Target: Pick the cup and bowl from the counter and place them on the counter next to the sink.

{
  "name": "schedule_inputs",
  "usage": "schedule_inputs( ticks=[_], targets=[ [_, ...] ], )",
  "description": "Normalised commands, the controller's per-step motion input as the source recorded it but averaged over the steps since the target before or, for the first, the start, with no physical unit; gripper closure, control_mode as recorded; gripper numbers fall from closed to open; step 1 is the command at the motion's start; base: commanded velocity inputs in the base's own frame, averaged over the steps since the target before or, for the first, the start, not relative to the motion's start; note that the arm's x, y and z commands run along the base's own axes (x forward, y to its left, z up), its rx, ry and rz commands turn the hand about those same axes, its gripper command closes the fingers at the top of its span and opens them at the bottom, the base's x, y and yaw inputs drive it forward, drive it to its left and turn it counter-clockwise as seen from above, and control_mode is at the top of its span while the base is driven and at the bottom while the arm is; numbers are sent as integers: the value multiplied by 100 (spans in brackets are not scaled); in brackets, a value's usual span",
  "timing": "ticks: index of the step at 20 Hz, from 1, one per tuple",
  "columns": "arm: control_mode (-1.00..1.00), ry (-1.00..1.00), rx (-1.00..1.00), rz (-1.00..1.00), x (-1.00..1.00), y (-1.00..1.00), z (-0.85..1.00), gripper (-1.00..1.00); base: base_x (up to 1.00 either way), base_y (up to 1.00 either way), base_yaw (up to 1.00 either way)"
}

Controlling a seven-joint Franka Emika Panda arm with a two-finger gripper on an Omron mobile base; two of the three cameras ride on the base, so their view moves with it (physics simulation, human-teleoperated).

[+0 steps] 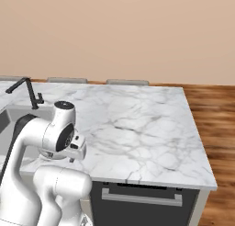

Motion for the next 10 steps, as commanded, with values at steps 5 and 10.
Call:
schedule_inputs(
  ticks=[5, 10],
  targets=[
    [-100, -2, 0, 0, -59, 0, 0, -100, 0, 0, 0],
    [-100, -2, 0, 0, -34, 0, 0, -100, 0, 0, 0]
  ],
)
